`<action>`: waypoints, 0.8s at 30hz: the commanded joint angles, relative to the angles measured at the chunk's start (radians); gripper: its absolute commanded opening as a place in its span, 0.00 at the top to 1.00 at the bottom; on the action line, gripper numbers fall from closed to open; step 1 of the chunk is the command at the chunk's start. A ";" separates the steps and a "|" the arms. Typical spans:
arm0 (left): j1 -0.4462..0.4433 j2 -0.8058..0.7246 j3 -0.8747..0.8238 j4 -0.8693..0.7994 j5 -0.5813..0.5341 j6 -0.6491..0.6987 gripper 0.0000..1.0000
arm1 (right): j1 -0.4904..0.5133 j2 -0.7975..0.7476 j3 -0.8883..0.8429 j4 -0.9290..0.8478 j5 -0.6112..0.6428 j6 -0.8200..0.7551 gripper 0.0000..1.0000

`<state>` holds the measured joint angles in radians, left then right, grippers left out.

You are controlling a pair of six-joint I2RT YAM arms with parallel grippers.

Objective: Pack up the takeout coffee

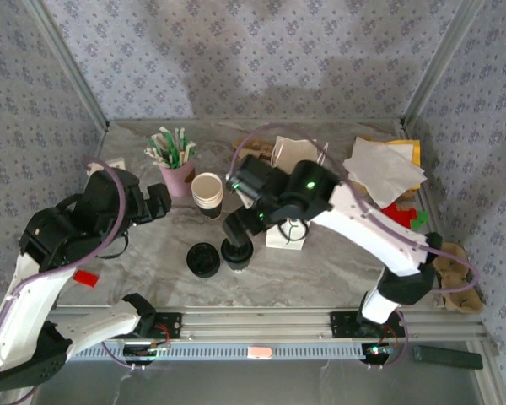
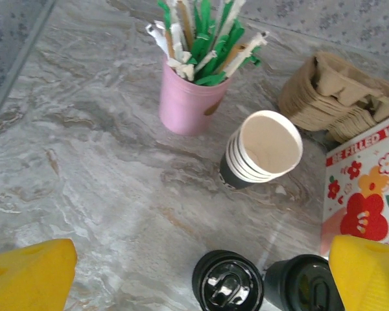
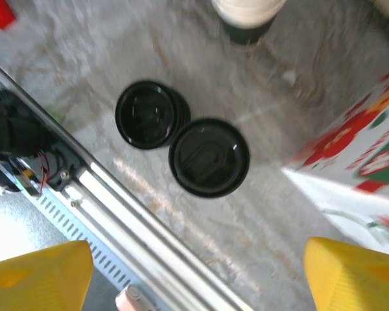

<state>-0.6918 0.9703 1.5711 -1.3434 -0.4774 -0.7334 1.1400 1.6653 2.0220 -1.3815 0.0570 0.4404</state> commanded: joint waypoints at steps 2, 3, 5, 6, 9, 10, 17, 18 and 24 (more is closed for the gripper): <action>0.007 0.043 -0.022 0.027 -0.076 0.043 0.00 | 0.064 0.080 -0.035 -0.026 0.036 0.179 0.08; 0.006 0.046 -0.022 0.027 -0.086 0.051 0.00 | 0.072 0.095 -0.037 -0.024 0.037 0.206 0.07; 0.007 0.038 -0.035 0.045 -0.095 0.067 0.00 | 0.079 0.124 -0.041 -0.021 0.038 0.274 0.06; 0.007 0.028 -0.047 0.060 -0.095 0.076 0.00 | 0.079 0.133 -0.049 -0.020 0.005 0.314 0.06; 0.006 -0.005 -0.094 0.107 -0.095 0.097 0.00 | 0.064 0.156 -0.061 -0.017 -0.035 0.390 0.06; 0.007 -0.012 -0.108 0.119 -0.095 0.097 0.00 | 0.059 0.160 -0.075 -0.003 -0.050 0.425 0.06; 0.007 -0.052 -0.183 0.184 -0.063 0.123 0.00 | 0.035 0.231 -0.081 0.010 -0.073 0.582 0.06; 0.007 -0.057 -0.187 0.187 -0.061 0.125 0.00 | 0.029 0.244 -0.075 0.006 -0.076 0.596 0.05; 0.007 -0.077 -0.217 0.205 -0.055 0.151 0.00 | -0.012 0.329 -0.009 -0.046 -0.088 0.661 0.06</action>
<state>-0.6888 0.9066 1.3640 -1.1690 -0.5381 -0.6109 1.1454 1.9686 1.9694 -1.3712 -0.0235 1.0267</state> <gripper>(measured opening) 0.994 0.940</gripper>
